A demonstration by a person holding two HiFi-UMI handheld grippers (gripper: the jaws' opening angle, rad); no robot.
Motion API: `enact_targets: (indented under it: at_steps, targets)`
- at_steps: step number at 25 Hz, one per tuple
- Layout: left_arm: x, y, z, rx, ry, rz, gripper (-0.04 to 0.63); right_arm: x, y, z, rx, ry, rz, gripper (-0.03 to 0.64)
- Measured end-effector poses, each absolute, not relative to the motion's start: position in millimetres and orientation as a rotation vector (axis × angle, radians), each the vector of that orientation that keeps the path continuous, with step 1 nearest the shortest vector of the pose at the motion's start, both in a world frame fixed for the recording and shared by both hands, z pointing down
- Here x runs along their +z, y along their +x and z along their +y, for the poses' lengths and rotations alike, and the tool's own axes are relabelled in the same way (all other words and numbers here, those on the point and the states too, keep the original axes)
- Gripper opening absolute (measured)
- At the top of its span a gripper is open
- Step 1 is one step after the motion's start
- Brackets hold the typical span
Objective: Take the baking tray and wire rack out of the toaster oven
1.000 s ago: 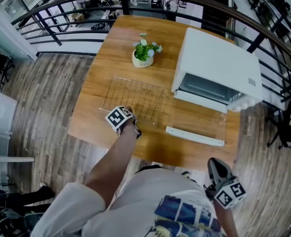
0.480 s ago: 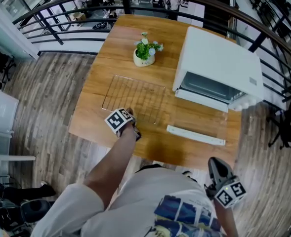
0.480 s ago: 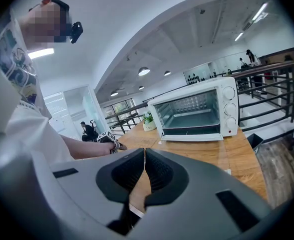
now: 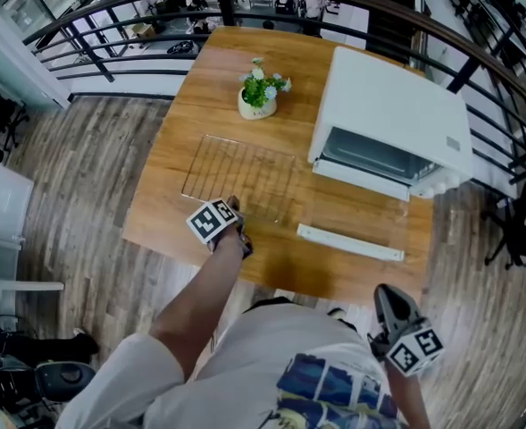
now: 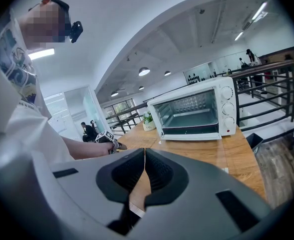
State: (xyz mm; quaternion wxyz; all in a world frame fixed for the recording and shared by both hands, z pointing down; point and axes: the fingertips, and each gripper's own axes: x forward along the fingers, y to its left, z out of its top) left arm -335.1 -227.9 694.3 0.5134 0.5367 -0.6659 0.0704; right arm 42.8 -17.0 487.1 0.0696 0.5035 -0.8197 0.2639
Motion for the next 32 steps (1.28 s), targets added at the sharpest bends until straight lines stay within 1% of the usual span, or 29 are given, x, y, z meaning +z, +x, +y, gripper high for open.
enact_targets:
  at_steps: [9,16,32]
  targets:
    - [669,-305,-216,0.138,1.373,-1.581,0.259,486,69,-1,0.801,1.524,-2.465,0.005]
    - [640,-261,-198,0.037,1.458,-1.518,0.255,482,97,13,0.79,1.503,-2.485,0.005]
    - [572,-117,-129,-0.129,1.688,-1.255,0.244,471,171,50,0.761,1.455,-2.521,0.003]
